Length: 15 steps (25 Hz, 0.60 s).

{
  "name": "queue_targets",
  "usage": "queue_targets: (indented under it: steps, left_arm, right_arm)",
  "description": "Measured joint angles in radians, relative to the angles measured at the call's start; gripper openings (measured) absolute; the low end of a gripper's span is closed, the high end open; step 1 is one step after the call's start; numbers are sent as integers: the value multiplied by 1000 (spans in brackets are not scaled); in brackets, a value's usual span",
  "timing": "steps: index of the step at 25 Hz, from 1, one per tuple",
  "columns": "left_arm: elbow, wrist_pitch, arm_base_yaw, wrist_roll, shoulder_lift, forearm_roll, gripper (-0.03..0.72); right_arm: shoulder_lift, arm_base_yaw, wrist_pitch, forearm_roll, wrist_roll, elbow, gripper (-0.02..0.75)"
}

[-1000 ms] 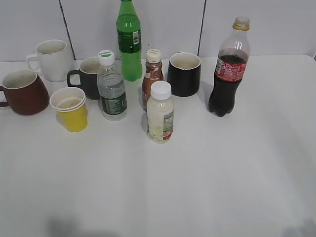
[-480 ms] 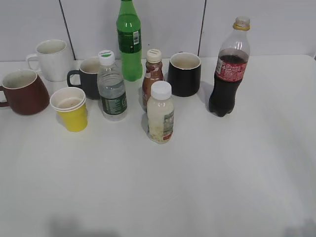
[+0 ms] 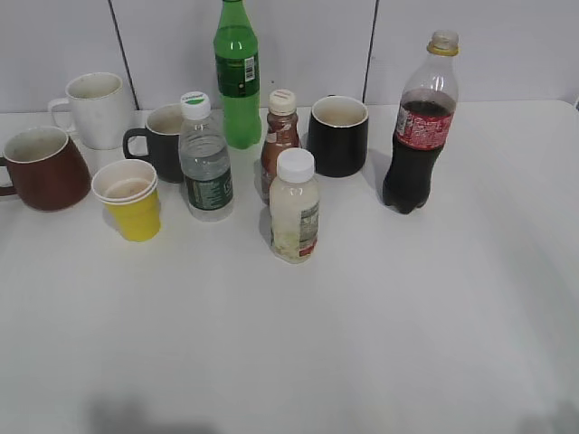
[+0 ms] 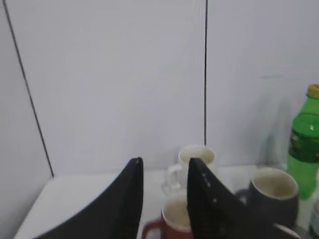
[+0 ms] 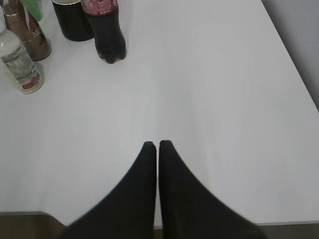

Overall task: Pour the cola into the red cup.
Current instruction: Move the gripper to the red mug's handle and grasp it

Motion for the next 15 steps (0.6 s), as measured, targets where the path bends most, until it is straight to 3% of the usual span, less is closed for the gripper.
queue_targets:
  steps: [7, 11, 15]
  left_arm:
    - [1, -455, 21, 0, 370, 64, 237]
    - [14, -569, 110, 0, 532, 65, 237]
    - [116, -789, 190, 0, 704, 45, 237]
  right_arm:
    - [0, 0, 0, 0, 0, 0, 0]
    - [0, 0, 0, 0, 0, 0, 0]
    - [0, 0, 0, 0, 0, 0, 0]
